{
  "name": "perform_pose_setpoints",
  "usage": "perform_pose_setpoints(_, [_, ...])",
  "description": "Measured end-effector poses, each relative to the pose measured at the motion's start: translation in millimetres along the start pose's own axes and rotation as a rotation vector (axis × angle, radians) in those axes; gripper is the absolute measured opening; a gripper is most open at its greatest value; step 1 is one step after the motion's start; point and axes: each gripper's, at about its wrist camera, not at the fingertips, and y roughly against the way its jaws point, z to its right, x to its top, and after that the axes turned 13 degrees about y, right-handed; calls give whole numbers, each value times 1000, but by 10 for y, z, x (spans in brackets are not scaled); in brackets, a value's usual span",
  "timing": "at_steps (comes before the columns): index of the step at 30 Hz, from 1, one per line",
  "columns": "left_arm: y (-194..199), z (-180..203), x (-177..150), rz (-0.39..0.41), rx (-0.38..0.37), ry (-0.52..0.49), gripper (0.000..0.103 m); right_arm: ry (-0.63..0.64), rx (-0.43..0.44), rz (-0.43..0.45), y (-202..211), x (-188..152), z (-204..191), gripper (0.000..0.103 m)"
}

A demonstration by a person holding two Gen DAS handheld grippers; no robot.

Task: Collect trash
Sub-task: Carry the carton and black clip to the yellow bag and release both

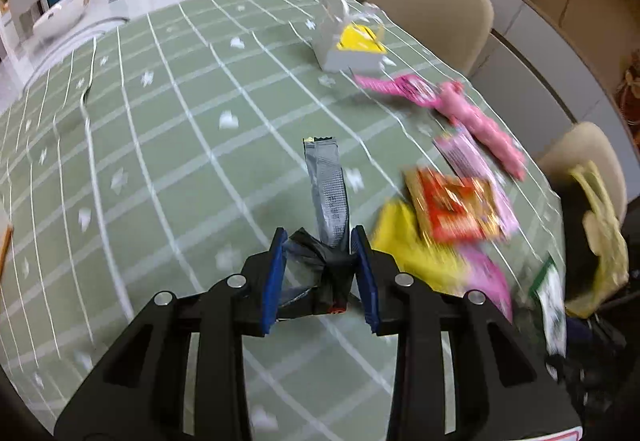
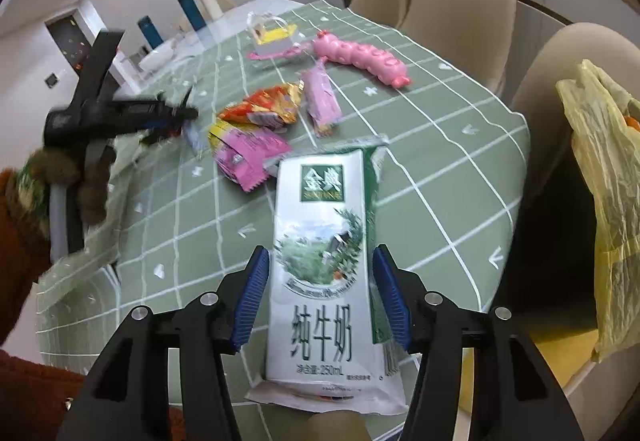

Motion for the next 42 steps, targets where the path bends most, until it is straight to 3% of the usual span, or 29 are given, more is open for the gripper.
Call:
perform_pose_setpoints(7, [108, 93, -549, -82, -15, -54, 32, 16, -24, -77, -197, 246, 60, 55])
perform_pose_setpoints(13, [94, 139, -735, -120, -33, -30, 33, 81, -41, -178, -446, 349, -1, 55])
perform_pose_setpoints(19, [132, 162, -761, -135, -81, -22, 41, 87, -21, -84, -220, 381, -28, 54])
perform_pose_setpoints(25, [111, 205, -756, -138, -40, -38, 41, 58, -36, -51, -37, 285, 38, 54])
perform_pose_setpoints(27, [98, 217, -752, -140, -17, -40, 32, 51, -51, -38, 30, 250, 67, 54])
perform_pose_setpoints(29, [128, 229, -738, -128, -15, -42, 31, 38, -53, -19, 108, 216, 100, 54])
perform_pose_setpoints(37, [599, 505, -595, -6, -85, -73, 31, 37, -91, 75, 511, 249, 219, 54])
perform_pose_setpoints(42, [902, 884, -430, 61, -140, -127, 31, 60, -134, 166, 885, 350, 279, 54])
